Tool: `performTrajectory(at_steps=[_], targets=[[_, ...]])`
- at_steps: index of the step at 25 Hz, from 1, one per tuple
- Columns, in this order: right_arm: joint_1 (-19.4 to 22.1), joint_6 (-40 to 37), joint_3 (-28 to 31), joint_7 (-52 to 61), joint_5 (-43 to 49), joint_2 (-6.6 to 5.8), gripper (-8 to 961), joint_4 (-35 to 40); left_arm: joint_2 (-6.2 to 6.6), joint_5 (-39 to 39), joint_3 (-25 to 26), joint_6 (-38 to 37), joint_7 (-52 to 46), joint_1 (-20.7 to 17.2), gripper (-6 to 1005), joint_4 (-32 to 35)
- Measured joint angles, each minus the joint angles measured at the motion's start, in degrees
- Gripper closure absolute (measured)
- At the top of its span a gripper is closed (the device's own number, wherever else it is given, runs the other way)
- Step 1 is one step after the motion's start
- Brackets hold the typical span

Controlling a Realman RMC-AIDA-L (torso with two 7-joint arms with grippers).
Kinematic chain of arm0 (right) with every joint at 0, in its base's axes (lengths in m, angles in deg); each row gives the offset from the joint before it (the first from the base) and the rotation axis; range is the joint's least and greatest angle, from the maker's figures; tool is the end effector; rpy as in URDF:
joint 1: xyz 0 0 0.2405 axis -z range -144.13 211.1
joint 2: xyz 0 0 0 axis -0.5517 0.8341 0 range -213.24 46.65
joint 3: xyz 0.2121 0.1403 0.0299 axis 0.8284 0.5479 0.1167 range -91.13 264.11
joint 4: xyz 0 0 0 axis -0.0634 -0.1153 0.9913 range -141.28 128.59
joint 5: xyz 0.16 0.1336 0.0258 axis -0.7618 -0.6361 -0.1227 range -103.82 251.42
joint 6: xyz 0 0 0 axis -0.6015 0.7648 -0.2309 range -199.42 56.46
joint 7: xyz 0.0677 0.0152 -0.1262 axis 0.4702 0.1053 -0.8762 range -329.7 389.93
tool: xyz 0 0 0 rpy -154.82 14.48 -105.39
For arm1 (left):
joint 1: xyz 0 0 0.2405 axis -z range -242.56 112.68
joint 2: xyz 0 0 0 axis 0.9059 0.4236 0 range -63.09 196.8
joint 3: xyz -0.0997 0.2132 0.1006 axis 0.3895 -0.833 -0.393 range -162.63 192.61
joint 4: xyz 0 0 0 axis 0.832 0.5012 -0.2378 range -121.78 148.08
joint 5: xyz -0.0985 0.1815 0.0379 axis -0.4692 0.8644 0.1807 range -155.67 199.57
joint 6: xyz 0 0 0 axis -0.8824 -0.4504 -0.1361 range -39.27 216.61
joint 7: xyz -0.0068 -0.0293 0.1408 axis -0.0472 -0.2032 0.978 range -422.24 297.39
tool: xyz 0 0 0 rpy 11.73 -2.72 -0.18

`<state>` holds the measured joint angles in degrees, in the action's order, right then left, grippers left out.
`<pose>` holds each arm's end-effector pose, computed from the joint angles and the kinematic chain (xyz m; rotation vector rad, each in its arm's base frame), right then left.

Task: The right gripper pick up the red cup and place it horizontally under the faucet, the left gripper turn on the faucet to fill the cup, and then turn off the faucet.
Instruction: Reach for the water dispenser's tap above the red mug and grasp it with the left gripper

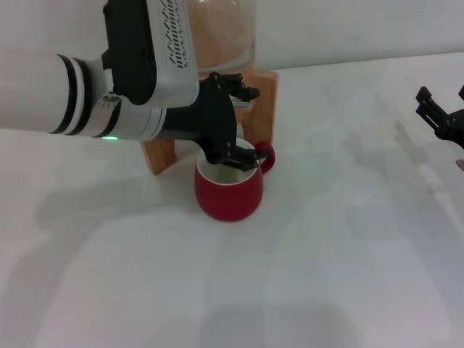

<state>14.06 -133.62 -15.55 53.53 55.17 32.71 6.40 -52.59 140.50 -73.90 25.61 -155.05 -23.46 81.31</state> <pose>0.3638 0.3228 0.0235 -1.5073 0.7166 0.7638 -0.0756 0.3801 -0.0579 -2.8028 0.4768 -0.0784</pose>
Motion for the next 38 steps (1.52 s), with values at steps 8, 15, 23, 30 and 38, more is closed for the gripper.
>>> performTrajectory(at_steps=[8, 15, 23, 30, 38], targets=[[0.0, 0.0, 0.0, 0.0, 0.0, 0.0, 108, 0.0, 0.05, 0.0, 0.4, -1.1, -0.3, -0.1, 124, 0.3], [0.0, 0.0, 0.0, 0.1, 0.0, 0.0, 108, 0.0, 0.09, 0.0, 0.5, -1.6, -0.5, -0.1, 124, 0.4], [0.0, 0.0, 0.0, 0.1, -0.1, -0.05, 108, 0.0, 0.09, 0.0, 0.6, -2.0, -0.6, -0.4, 124, 1.2], [-0.1, 0.0, 0.0, 0.1, -0.1, -0.08, 108, 0.0, 0.14, 0.0, 1.6, -3.5, -1.1, -0.9, 124, 1.9], [-0.2, 0.0, 0.0, 0.1, 0.0, -0.09, 108, 0.0, 0.18, 0.1, 2.0, -4.1, -1.1, -1.1, 124, 2.0]])
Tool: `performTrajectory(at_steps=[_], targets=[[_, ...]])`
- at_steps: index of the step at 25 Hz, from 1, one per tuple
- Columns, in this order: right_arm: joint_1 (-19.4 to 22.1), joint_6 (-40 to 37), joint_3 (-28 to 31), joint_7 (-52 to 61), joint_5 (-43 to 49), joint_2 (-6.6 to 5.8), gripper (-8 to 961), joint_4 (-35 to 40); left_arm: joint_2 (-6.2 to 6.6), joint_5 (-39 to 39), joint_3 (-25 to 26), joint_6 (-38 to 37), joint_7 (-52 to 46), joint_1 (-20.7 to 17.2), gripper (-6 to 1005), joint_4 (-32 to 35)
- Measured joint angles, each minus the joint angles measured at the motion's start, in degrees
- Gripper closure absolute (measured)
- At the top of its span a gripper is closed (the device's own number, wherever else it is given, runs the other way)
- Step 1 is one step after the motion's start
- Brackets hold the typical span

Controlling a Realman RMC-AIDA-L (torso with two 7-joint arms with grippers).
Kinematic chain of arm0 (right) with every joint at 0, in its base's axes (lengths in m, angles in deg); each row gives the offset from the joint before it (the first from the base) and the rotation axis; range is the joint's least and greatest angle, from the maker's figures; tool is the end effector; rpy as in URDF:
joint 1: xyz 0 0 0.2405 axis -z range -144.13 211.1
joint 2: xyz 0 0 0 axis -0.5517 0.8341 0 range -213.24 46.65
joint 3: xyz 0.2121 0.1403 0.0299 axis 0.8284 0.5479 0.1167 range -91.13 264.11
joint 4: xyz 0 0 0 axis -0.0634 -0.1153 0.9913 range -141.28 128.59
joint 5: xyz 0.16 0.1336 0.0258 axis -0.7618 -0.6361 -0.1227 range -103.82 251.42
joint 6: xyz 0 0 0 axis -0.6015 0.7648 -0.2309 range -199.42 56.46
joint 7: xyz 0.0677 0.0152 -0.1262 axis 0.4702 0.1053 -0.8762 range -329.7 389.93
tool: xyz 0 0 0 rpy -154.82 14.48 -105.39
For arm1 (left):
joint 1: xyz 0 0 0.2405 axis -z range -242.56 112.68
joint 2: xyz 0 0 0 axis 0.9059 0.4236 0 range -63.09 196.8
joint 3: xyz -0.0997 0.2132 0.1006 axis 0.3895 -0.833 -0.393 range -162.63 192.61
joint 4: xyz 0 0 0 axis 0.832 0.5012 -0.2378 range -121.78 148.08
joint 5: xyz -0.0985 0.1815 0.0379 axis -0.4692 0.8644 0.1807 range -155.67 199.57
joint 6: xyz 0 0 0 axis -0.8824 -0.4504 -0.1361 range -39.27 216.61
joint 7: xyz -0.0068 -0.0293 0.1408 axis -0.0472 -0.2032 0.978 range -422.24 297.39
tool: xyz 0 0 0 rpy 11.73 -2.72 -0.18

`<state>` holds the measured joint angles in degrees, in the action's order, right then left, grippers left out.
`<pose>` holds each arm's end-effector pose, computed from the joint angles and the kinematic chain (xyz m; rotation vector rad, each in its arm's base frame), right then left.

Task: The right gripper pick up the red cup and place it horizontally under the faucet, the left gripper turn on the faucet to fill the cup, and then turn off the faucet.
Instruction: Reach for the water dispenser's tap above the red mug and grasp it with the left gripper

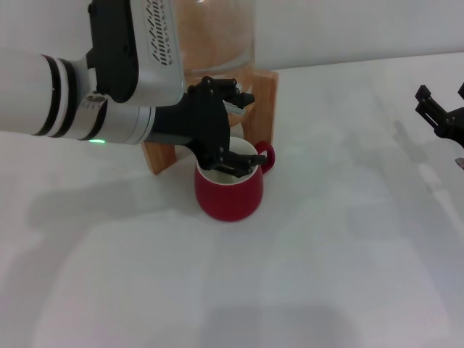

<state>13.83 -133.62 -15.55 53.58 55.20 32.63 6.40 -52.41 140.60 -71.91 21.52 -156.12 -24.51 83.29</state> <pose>0.3627 0.3243 0.0241 -1.5094 0.7131 0.7664 -0.0790 0.3752 -0.0487 -2.8353 0.4453 -0.0875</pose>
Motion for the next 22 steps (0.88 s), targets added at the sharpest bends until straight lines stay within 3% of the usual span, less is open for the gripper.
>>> performTrajectory(at_steps=[22], targets=[[-0.2, 0.0, 0.0, 0.0, -0.1, 0.0, 108, 0.0, 0.08, 0.2, 0.6, -1.5, -0.1, -0.4, 124, 1.0]])
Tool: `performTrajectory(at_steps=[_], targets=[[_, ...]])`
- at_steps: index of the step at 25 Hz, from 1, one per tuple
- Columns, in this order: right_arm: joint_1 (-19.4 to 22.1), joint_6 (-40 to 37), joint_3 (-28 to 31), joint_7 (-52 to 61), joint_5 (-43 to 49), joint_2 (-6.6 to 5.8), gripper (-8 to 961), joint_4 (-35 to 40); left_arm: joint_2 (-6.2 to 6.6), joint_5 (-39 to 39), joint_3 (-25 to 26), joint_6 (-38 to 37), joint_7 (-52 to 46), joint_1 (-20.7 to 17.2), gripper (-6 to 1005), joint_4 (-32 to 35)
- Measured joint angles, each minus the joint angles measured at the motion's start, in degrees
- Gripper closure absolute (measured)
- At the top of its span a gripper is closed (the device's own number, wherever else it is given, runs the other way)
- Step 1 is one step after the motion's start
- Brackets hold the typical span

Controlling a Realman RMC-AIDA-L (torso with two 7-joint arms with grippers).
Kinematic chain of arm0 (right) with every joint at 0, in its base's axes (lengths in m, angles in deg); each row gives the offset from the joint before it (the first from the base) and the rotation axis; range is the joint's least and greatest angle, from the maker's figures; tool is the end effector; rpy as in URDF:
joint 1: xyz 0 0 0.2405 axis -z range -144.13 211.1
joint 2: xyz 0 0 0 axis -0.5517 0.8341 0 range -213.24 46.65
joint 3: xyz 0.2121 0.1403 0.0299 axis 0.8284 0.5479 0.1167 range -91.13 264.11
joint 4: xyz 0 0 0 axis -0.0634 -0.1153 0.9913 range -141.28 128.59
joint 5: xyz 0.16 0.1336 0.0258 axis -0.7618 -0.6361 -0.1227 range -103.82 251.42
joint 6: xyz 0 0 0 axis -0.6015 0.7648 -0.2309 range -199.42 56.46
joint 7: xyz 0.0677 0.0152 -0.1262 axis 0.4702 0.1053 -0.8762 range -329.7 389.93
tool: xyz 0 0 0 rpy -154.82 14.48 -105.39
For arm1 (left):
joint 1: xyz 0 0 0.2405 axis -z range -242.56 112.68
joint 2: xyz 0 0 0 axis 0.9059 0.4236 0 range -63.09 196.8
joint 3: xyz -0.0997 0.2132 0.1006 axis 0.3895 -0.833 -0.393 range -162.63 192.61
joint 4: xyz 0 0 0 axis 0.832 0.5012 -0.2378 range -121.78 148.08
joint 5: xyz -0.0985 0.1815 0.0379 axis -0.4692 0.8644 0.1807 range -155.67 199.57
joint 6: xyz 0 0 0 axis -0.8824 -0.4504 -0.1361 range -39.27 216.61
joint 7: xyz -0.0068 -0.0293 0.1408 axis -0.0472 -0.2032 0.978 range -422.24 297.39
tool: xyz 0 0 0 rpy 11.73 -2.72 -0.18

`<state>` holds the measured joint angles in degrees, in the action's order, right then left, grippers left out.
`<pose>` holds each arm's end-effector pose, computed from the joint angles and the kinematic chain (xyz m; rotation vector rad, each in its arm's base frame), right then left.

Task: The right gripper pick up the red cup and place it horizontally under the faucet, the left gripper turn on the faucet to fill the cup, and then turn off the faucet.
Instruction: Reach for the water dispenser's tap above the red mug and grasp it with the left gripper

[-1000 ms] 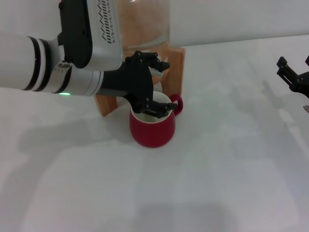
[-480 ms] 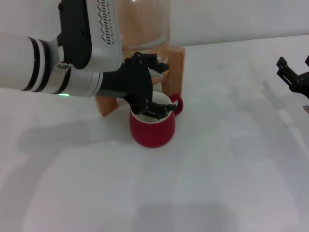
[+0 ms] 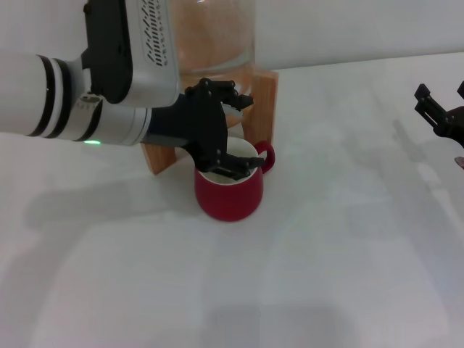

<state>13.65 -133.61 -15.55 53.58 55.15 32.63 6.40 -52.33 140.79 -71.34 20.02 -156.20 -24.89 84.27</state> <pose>0.3618 0.3255 0.0242 -1.5100 0.7113 0.7689 -0.0796 0.3730 -0.0452 -2.8439 0.4502 -0.0856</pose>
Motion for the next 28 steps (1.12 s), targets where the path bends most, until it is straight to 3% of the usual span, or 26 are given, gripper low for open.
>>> performTrajectory(at_steps=[28], targets=[[-0.1, 0.1, 0.0, 0.0, 0.0, 0.0, 108, 0.0, 0.01, 0.2, 1.6, -2.5, -0.7, -0.1, 124, 0.5]])
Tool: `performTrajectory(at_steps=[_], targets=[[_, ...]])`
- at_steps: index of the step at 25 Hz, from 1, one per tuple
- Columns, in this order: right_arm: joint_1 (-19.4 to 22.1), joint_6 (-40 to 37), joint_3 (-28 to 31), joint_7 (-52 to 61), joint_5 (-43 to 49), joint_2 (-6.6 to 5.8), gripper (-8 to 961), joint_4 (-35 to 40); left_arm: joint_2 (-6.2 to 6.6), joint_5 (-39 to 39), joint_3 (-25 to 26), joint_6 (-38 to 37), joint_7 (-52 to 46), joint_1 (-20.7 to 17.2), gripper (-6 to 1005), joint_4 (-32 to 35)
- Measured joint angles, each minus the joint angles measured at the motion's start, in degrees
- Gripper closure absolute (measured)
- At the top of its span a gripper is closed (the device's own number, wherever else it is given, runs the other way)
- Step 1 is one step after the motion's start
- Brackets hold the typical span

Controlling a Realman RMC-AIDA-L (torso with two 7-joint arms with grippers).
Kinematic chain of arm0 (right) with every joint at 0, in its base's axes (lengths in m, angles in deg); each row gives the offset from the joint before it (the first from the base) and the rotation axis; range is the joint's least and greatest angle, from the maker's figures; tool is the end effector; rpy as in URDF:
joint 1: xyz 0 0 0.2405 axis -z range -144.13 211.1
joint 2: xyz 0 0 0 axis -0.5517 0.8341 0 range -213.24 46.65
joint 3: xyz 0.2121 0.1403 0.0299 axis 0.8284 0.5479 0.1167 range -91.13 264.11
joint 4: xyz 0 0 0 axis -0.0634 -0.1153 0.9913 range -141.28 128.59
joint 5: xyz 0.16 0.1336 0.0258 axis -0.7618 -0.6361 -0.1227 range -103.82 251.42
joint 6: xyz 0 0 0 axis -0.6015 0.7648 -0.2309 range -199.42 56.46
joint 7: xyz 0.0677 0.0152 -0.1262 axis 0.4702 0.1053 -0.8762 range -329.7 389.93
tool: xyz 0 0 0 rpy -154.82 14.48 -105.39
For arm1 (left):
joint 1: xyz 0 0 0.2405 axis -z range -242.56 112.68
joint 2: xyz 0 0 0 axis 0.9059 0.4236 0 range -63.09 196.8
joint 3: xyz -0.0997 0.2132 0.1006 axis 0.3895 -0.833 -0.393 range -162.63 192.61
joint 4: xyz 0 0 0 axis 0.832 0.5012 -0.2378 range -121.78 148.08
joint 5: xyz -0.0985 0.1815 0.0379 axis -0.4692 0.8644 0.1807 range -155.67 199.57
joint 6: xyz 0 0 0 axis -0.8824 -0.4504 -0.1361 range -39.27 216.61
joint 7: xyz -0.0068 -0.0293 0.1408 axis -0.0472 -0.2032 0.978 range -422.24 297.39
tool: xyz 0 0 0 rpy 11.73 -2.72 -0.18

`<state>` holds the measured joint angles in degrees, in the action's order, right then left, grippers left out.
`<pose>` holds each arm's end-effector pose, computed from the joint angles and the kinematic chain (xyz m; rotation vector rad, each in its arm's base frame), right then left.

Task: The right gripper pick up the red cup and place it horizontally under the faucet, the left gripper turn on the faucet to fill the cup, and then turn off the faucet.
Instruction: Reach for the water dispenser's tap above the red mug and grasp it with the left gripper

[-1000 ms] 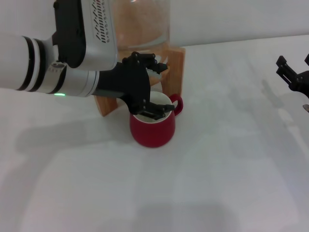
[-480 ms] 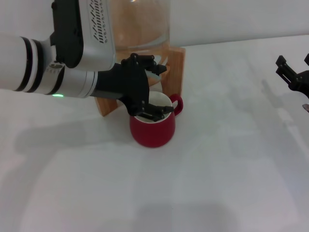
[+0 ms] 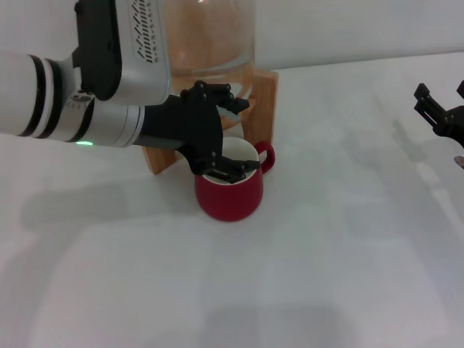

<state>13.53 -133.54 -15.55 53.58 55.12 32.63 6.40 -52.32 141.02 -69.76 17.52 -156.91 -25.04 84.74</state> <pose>0.3613 0.3262 0.0241 -1.5105 0.7110 0.7696 -0.0820 0.3714 -0.0402 -2.8657 0.4222 -0.0871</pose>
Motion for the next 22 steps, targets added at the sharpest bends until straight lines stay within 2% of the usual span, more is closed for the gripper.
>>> performTrajectory(at_steps=[22], targets=[[-0.2, 0.0, 0.0, 0.0, -0.1, 0.0, 108, 0.0, -0.05, 0.3, 0.3, 0.6, 0.5, 0.4, 124, 0.8]])
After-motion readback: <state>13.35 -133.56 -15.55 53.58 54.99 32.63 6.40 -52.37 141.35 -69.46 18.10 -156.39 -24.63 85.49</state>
